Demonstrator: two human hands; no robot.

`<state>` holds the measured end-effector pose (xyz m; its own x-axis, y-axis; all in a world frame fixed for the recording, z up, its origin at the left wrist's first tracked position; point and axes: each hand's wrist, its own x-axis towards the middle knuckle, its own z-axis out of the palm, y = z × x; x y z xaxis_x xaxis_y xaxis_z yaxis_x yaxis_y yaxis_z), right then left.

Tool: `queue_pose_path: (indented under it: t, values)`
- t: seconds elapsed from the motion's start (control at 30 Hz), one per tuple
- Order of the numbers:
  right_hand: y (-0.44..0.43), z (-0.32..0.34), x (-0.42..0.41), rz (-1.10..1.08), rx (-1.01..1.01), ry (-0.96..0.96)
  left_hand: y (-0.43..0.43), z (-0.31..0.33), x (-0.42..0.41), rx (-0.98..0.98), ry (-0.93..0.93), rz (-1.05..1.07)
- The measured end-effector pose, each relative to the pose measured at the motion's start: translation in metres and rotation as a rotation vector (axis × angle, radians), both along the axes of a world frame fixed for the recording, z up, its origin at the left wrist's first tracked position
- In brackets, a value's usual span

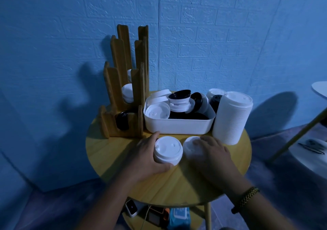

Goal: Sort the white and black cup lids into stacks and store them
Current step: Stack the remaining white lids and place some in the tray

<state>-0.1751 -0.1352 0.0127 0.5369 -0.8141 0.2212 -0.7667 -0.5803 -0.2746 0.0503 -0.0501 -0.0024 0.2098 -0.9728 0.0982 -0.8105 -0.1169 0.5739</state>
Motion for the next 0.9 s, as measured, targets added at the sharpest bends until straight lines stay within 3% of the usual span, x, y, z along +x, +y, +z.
queue_pose_path:
  t: [0.1,0.2,0.37,0.67,0.83,0.9]
  values:
    - [0.0,0.011,0.015,0.106,-0.045,0.022,0.0,0.001,0.0,0.02,-0.011,-0.017]
    - [0.0,0.022,0.037,0.257,0.05,0.058,0.0,0.001,0.0,0.044,0.004,-0.022]
    - [-0.01,0.035,0.05,0.332,0.172,0.069,0.001,0.001,0.003,0.043,0.061,-0.031]
    - [-0.007,0.027,0.055,0.27,-0.001,0.152,0.002,-0.001,0.002,0.035,0.051,-0.035]
    - [-0.019,0.034,0.023,0.301,0.172,-0.012,0.004,0.001,0.001,0.012,0.029,-0.045]
    - [-0.029,0.03,0.005,0.287,0.258,0.014,0.003,0.0,0.001,-0.002,0.021,-0.039]
